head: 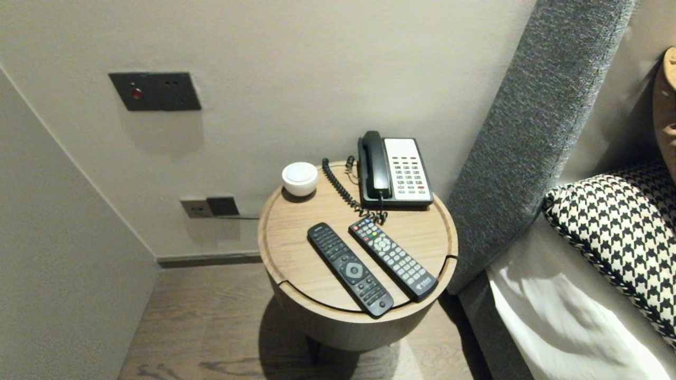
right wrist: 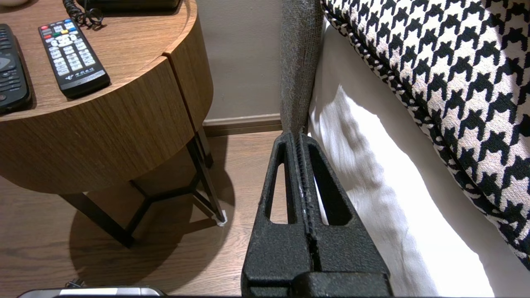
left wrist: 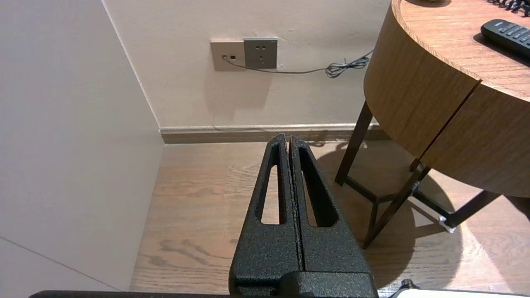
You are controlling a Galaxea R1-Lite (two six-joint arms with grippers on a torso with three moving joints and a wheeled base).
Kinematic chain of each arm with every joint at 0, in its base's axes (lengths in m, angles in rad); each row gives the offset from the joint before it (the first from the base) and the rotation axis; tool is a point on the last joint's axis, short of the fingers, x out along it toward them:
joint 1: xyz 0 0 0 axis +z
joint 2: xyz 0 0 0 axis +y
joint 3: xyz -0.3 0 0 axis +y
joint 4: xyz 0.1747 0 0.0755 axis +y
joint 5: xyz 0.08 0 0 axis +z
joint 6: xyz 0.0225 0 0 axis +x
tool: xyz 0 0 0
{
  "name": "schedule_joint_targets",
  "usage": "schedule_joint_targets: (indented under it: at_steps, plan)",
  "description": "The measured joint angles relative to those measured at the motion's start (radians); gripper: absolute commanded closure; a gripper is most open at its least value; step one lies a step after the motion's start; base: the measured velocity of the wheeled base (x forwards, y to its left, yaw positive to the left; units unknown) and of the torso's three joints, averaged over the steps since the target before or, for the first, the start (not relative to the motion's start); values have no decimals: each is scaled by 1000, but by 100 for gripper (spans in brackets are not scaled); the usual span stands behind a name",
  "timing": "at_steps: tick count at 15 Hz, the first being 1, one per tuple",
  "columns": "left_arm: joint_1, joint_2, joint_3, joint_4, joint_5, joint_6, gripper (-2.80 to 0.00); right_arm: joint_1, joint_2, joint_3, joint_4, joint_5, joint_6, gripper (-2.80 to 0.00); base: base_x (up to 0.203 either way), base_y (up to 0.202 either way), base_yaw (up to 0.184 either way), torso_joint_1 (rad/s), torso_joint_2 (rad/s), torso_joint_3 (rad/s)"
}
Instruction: Open the nightstand drawer
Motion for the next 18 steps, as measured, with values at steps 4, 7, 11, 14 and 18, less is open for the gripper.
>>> schedule_joint_targets:
  at_steps: [4, 7, 11, 14, 18]
  plan:
    - [0, 0, 0, 0, 0, 0, 0, 0, 0, 0, -3, 0, -8, 0, 0, 0, 0, 0, 0, 0]
    - [0, 0, 0, 0, 0, 0, 0, 0, -1, 0, 0, 1, -13, 0, 0, 0, 0, 0, 0, 0]
    - [0, 0, 0, 0, 0, 0, 0, 0, 2, -115, 124, 14, -14, 0, 0, 0, 0, 0, 0, 0]
    - [0, 0, 0, 0, 0, 0, 0, 1, 58, -325, 282, 42, -14, 0, 0, 0, 0, 0, 0, 0]
    - [0, 0, 0, 0, 0, 0, 0, 5, 283, -542, 364, 54, -9, 0, 0, 0, 0, 0, 0, 0]
